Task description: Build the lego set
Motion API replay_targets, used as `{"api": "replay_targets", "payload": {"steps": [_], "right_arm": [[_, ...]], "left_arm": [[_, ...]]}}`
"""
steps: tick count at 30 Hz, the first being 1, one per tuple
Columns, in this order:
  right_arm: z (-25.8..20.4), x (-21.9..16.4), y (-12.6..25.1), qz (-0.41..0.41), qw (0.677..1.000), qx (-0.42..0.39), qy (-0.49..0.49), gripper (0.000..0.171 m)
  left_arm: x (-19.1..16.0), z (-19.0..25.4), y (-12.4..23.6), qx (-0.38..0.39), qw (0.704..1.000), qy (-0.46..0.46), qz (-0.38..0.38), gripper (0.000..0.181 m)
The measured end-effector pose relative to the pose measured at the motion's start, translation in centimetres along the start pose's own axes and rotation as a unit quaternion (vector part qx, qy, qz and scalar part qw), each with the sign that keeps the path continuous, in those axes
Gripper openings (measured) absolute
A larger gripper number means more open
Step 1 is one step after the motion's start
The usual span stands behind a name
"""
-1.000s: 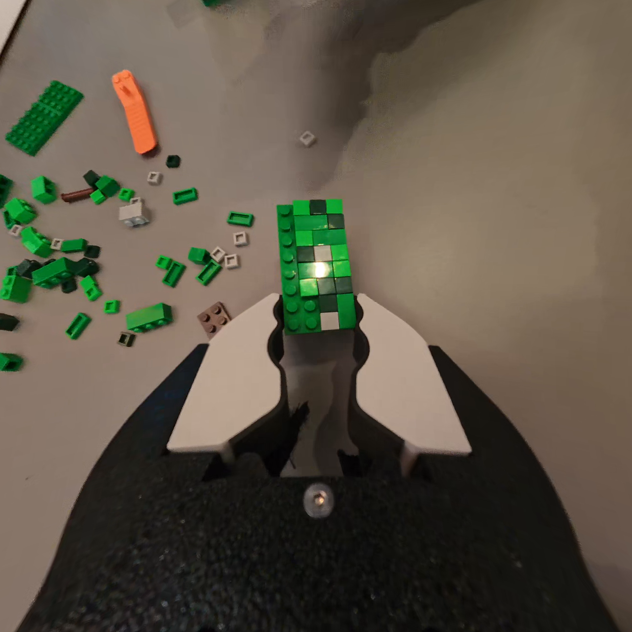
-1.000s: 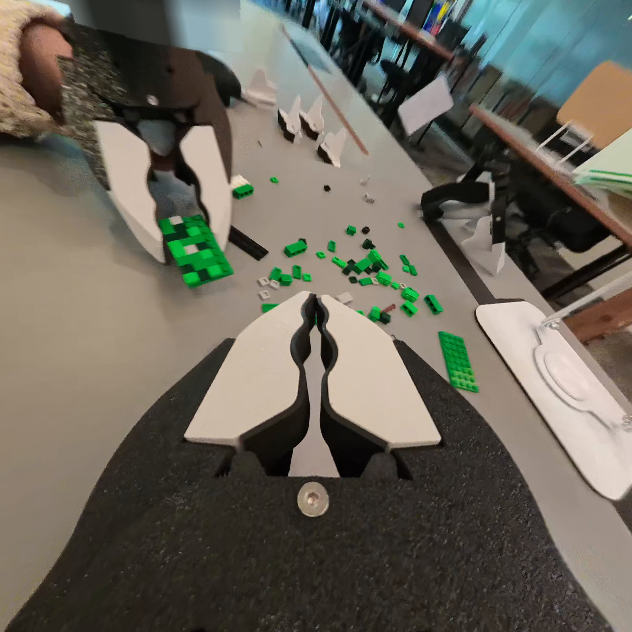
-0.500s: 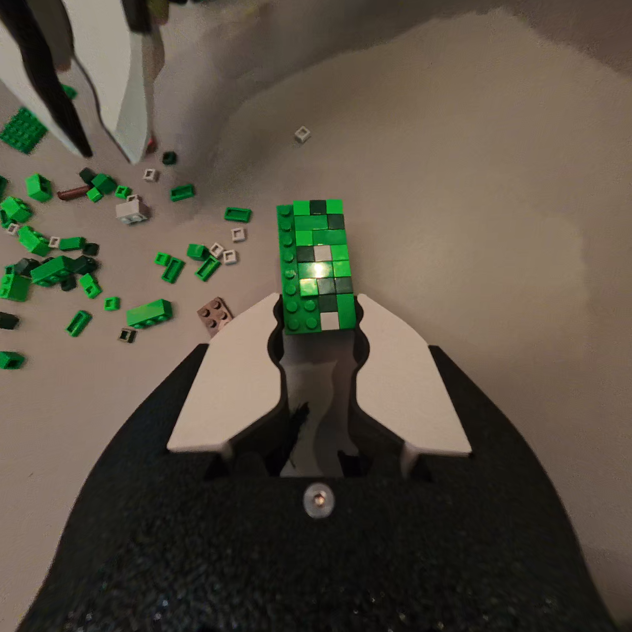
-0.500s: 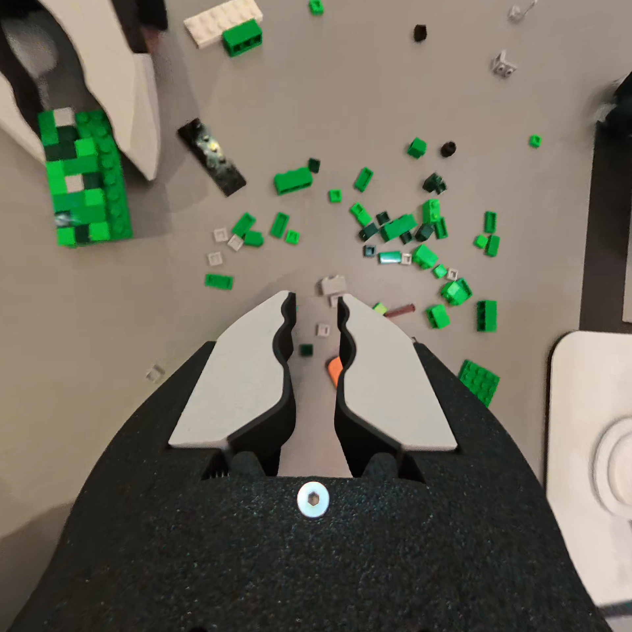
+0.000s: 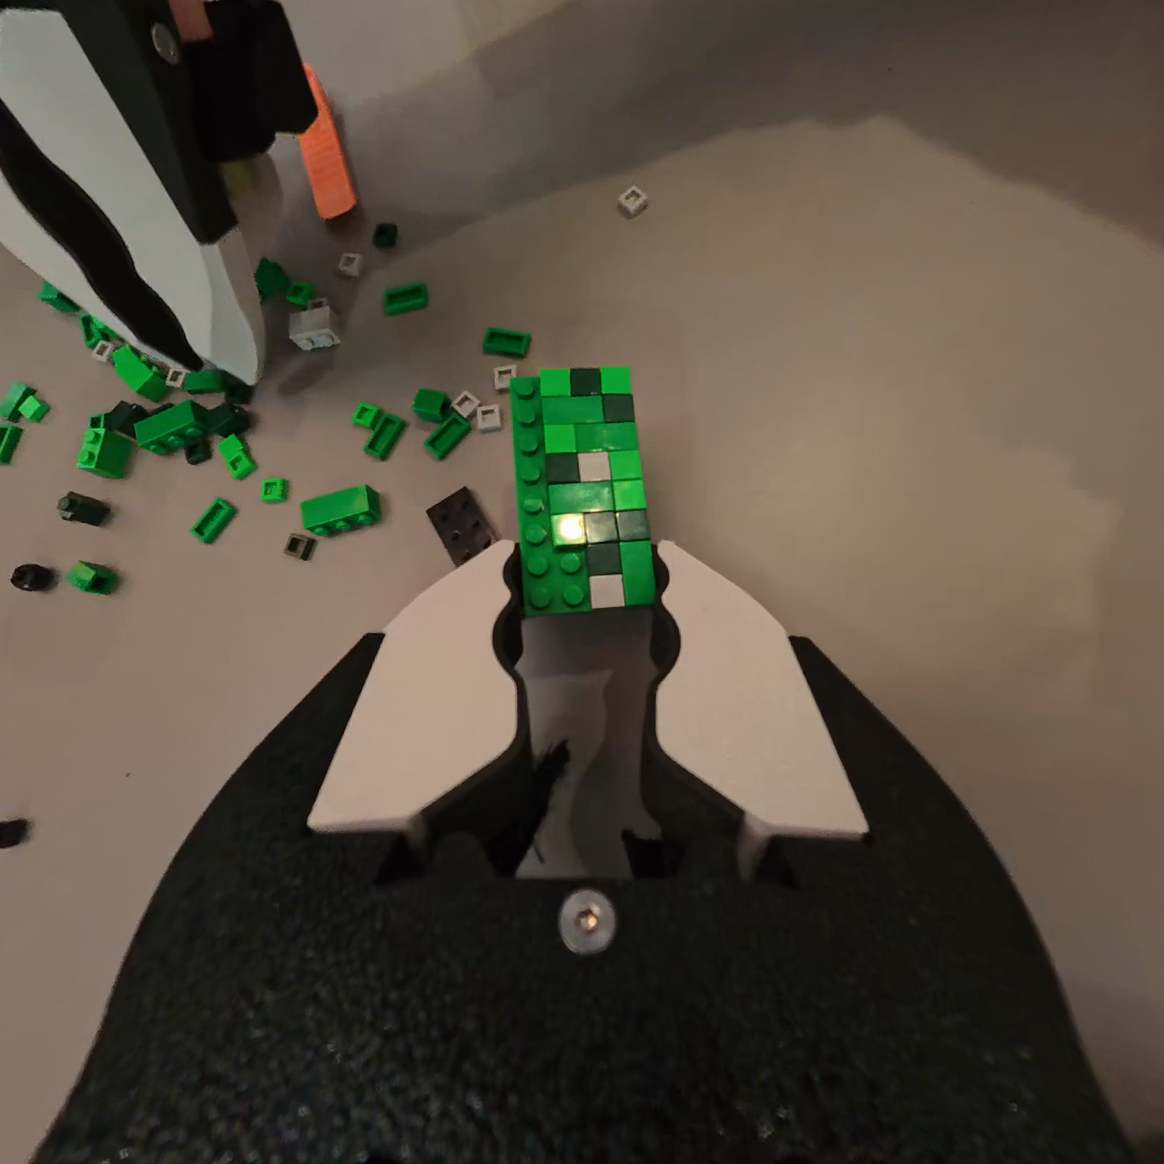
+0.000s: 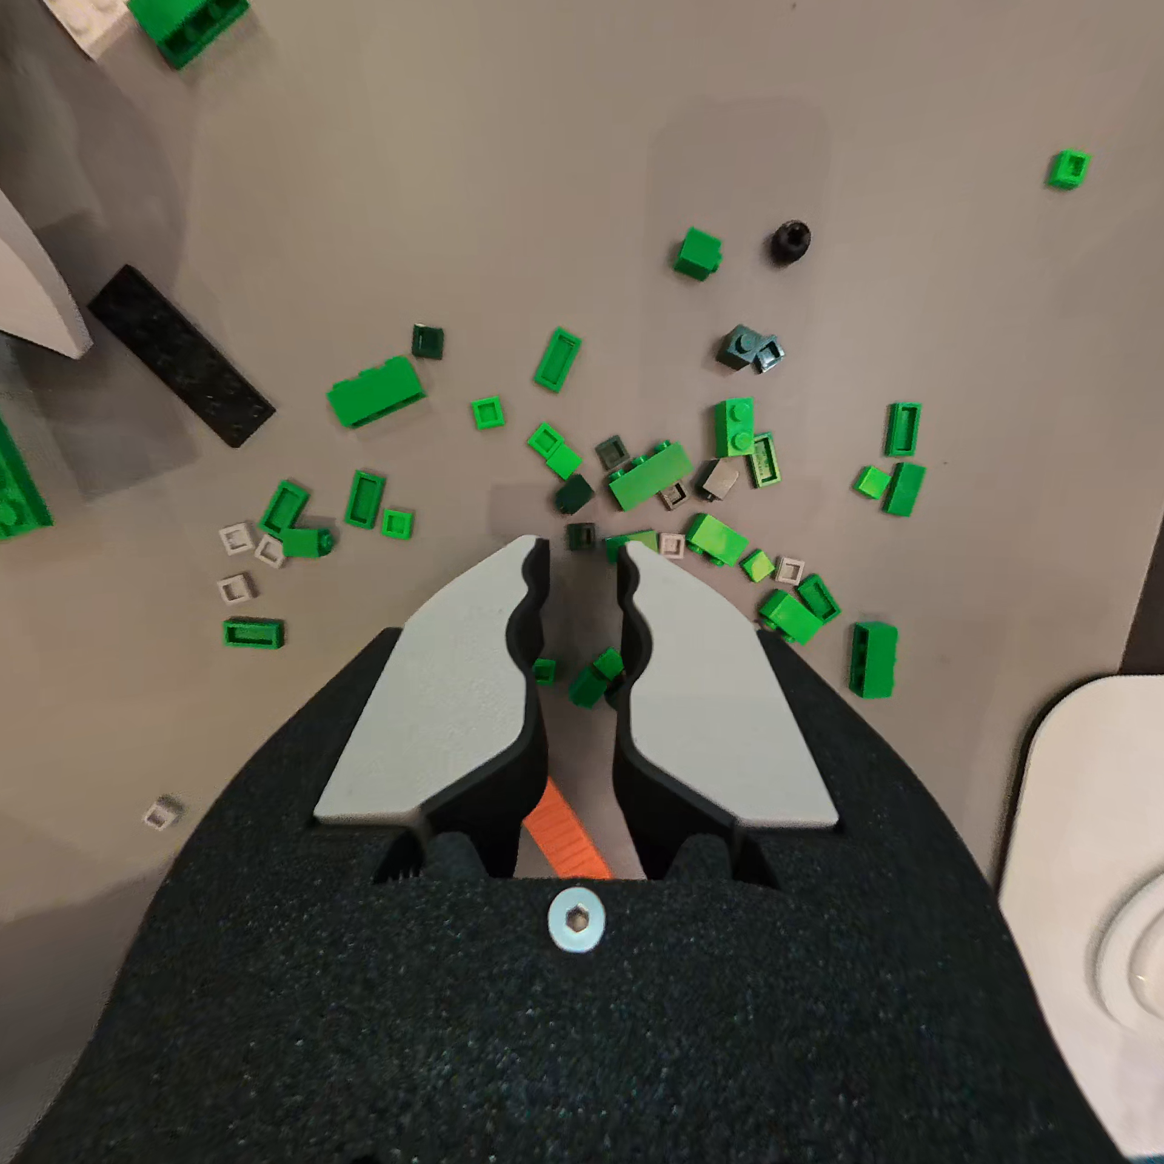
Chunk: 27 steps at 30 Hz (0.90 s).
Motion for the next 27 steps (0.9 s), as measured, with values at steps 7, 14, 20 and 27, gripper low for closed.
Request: {"api": "replay_targets", "payload": {"steps": [7, 14, 20, 27], "right_arm": [[0.2, -0.1, -0.6, -0.003, 1.0, 0.001, 0.01, 0.019], [-0.8, -0.2, 0.4, 0.026, 0.994, -0.022, 0.101, 0.0], [-3.0, -1.1, 3.3, 0.055, 0.985, -0.058, 0.152, 0.0], [-1.0, -1.1, 0.5, 0.049, 0.998, -0.03, -0.009, 0.016]], "left_arm": [[0.1, 0.2, -0.2, -0.003, 1.0, -0.003, -0.003, 0.037], [0.0, 0.1, -0.4, -0.006, 1.0, 0.005, -0.002, 0.037], [0.2, 0.0, -0.5, 0.003, 1.0, -0.001, -0.005, 0.037], [-0.1, -0.3, -0.5, 0.008, 1.0, 0.005, -0.003, 0.037]]}}
Point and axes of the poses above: each gripper's, where its closed fingertips meet, y back along the fingers, x out of its top, z = x × y across the jaws, the point moved 3 cm from there along y, back along the fingers, and after that the axes turned 7 degrees about -x, right-handed, at the moved point
